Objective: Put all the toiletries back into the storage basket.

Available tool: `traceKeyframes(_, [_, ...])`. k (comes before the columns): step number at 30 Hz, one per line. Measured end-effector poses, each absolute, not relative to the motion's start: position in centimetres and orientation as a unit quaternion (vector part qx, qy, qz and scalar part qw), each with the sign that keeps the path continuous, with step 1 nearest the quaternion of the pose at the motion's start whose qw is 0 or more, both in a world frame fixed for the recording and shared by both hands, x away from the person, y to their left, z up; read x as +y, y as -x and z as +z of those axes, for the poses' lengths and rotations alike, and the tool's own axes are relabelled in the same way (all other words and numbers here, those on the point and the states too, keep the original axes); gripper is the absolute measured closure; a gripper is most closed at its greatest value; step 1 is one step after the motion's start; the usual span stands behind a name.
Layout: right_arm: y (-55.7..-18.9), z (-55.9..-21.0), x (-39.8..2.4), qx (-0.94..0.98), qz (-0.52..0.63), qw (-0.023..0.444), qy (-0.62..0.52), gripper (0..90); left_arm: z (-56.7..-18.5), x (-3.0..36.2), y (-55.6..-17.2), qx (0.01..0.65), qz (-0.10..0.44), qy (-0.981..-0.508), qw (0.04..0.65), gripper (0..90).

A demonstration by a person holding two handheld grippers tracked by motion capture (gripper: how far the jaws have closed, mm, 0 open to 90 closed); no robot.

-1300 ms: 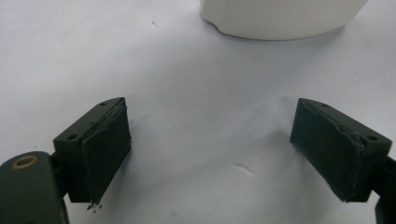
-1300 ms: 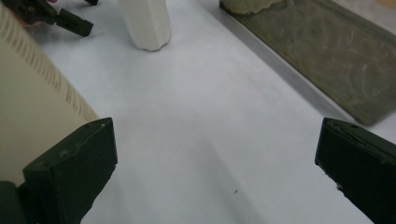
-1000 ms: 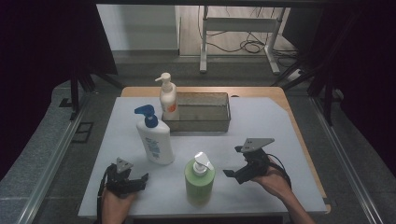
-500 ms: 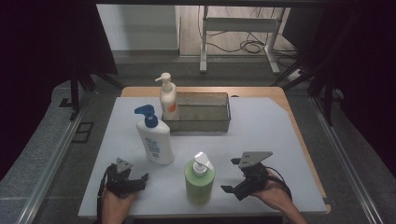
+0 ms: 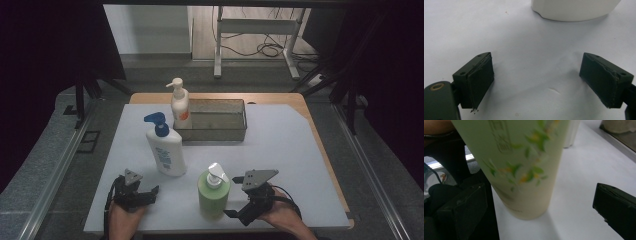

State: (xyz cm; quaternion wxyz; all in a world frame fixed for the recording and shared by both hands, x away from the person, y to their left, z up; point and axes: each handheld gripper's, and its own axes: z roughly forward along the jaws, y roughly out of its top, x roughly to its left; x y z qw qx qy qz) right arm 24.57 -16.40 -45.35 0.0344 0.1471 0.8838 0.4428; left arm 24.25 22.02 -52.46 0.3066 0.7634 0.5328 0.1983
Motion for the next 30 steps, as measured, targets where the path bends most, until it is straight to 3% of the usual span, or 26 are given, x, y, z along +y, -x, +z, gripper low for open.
traceKeyframes(19, [-24.5, -44.5, -12.8, 0.878, 0.459, 0.032, -0.128, 0.1, -52.5, 22.0, -24.3, 0.533, 0.198, -0.763, 0.307, 11.5])
traceKeyframes(30, [-24.6, -44.2, -11.8, 0.873, 0.471, 0.034, -0.124, 9.8, -52.5, 22.0, -24.3, 0.533, 0.198, -0.763, 0.307, 11.5])
